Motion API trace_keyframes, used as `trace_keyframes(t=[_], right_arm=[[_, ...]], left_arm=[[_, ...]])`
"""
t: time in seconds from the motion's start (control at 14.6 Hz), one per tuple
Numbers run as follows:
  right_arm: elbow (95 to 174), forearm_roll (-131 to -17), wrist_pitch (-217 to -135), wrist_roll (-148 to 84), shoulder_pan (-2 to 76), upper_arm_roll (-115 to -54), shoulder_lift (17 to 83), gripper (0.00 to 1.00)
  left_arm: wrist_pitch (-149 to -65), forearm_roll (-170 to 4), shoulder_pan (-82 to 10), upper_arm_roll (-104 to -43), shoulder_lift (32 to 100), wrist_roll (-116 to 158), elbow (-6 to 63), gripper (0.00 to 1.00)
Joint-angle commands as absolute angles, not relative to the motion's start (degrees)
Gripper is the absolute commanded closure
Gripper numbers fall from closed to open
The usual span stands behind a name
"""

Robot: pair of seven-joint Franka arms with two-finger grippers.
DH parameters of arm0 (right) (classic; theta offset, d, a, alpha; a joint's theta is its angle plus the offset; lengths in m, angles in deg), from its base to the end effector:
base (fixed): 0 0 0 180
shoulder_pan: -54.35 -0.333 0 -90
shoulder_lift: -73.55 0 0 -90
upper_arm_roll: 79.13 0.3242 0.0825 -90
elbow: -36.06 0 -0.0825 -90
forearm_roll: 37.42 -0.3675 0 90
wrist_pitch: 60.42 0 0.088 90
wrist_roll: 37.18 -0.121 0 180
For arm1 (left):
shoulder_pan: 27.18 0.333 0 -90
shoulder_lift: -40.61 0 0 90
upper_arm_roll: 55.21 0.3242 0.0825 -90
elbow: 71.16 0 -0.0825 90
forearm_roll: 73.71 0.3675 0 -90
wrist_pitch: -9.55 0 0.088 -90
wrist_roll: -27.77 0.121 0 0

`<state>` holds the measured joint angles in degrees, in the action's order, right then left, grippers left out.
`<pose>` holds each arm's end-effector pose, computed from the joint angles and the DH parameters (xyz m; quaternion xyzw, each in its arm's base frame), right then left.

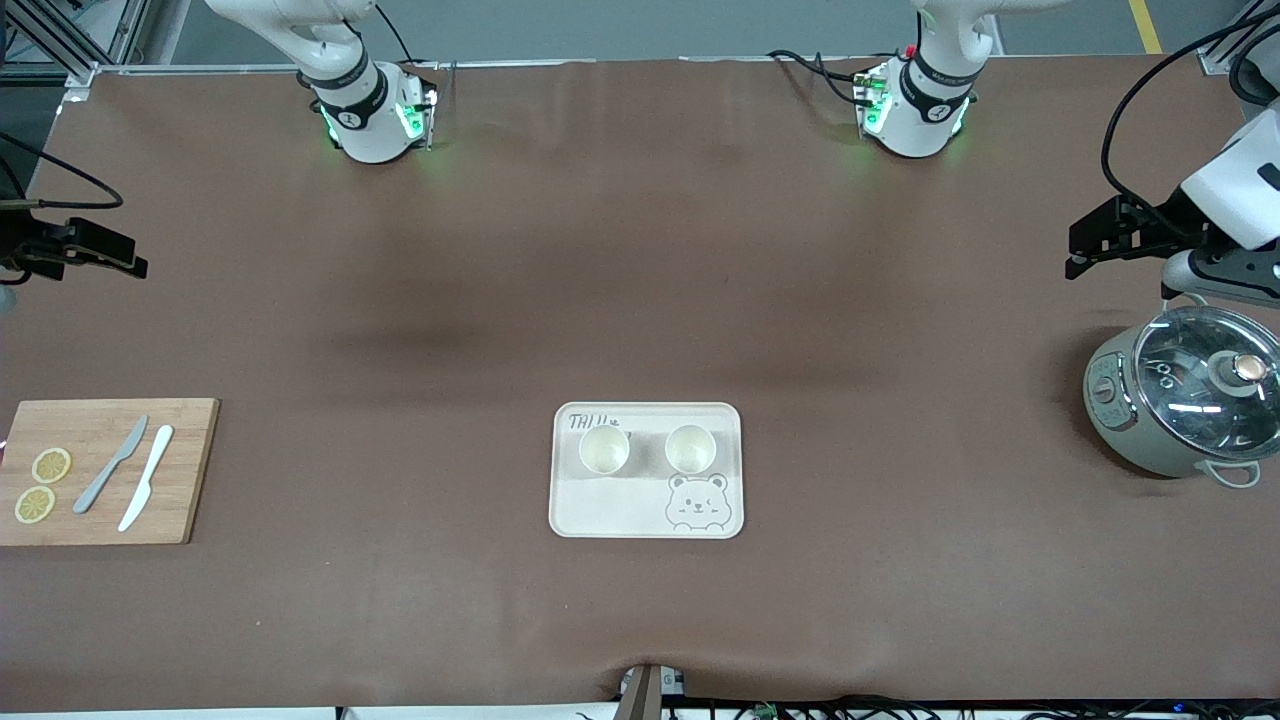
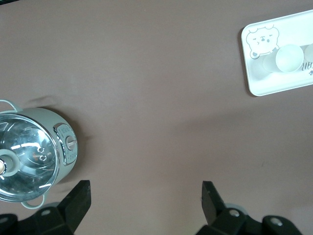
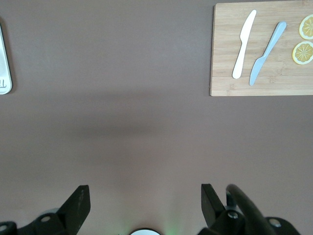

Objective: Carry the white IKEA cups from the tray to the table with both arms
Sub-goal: 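Reach the left gripper over the tray toward the nearer white cup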

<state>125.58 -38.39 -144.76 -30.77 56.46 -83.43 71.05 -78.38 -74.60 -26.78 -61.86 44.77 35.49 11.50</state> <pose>0.5347 -0.0570 0.5912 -0.9977 -0.0002 0.0657 0.0143 0.5551 -0.0600 0.6341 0.9924 -0.1218 0.0101 0.0118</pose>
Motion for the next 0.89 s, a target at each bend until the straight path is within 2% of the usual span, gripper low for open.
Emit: trace_keyframes(t=[0.0,0.21,0.55,0.82], right_arm=[[126.5,-37.7,-145.2,-30.3,56.7,-83.0,72.0,0.00],[126.5,-37.7,-145.2,-30.4,56.7,-82.9,72.0,0.00],[126.5,-38.1,-145.1,-30.8,56.6,-82.7,72.1,0.00],[126.0,-38.7,-145.1,-34.3,56.1,-82.5,72.0,0.00]], left_arm=[[-78.5,-73.4,-26.6,-62.2,44.7,35.3,10.8,0.00],[-78.5,-74.3,-26.7,-62.3,44.8,35.1,10.8,0.00],[-81.8,-76.0,-27.7,-65.2,51.1,25.6,9.7,0.00],[-85.0,-72.3,-36.0,-65.9,59.9,16.1,4.4,0.00]])
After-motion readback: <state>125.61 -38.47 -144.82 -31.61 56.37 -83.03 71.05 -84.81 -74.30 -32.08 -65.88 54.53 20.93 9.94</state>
